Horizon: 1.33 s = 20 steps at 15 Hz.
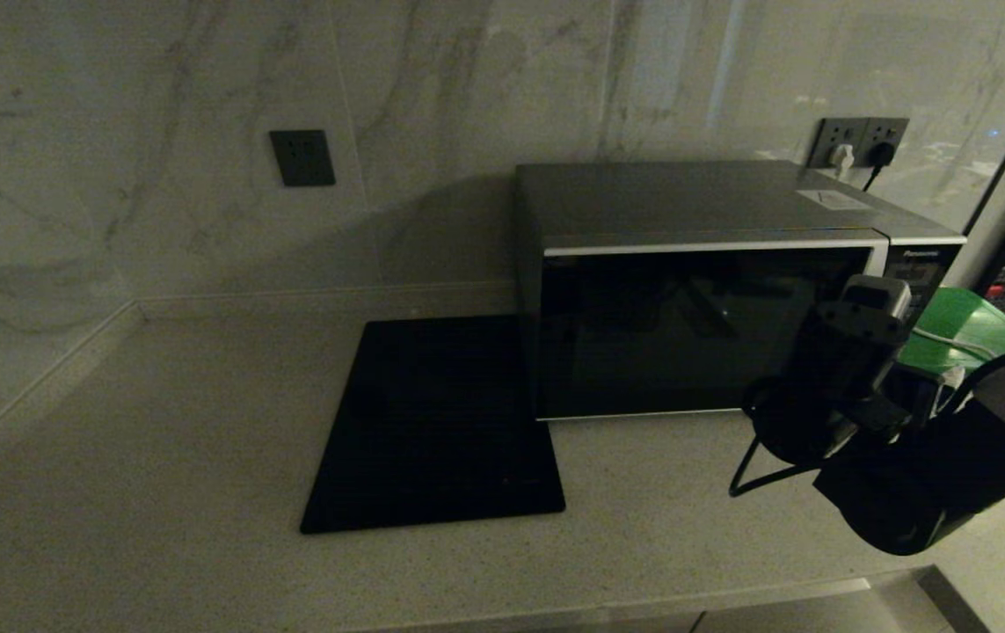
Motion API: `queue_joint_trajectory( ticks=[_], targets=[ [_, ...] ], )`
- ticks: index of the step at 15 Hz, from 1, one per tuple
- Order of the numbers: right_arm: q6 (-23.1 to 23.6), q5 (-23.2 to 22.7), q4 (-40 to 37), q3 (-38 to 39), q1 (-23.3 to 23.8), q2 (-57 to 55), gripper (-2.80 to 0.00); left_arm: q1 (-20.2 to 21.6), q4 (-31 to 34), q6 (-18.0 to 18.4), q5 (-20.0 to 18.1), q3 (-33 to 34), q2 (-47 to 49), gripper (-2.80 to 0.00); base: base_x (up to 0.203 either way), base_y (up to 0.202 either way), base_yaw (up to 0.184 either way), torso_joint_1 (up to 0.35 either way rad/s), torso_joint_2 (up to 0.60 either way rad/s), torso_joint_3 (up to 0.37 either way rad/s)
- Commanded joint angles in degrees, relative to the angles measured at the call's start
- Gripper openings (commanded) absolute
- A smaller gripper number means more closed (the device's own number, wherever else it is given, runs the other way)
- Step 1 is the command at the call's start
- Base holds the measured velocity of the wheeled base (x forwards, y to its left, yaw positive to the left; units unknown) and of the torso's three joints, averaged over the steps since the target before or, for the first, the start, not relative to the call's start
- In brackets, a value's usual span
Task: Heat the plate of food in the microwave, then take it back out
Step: Open the microwave oven
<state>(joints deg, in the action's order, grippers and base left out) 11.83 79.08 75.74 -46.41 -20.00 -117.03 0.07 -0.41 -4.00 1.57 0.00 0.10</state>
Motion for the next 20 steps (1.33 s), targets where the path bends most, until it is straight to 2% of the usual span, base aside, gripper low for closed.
queue_joint_trajectory(
  ticks=[1, 9, 16, 20],
  targets=[
    [0.04, -0.12, 0.46, -2.74, 0.01, -2.56, 0.0, 0.01, -0.02, -0.05, 0.1, 0.0, -0.01, -2.8, 0.0, 0.0, 0.0, 0.0, 0.0, 0.0],
    [0.66, -0.95, 0.39, -10.56, 1.41, -8.36, 0.0, 0.01, -0.02, -0.05, 0.01, 0.0, -0.01, -2.8, 0.0, 0.0, 0.0, 0.0, 0.0, 0.0],
    [2.22, -1.03, 0.46, -11.51, 4.8, -9.59, 0.0, 0.01, -0.02, -0.05, 0.02, 0.0, -0.01, -2.8, 0.0, 0.0, 0.0, 0.0, 0.0, 0.0],
    [2.49, -0.87, 0.46, -11.07, 4.97, -9.09, 0.0, 0.01, -0.02, -0.05, 0.08, 0.0, -0.01, -2.8, 0.0, 0.0, 0.0, 0.0, 0.0, 0.0]
  ],
)
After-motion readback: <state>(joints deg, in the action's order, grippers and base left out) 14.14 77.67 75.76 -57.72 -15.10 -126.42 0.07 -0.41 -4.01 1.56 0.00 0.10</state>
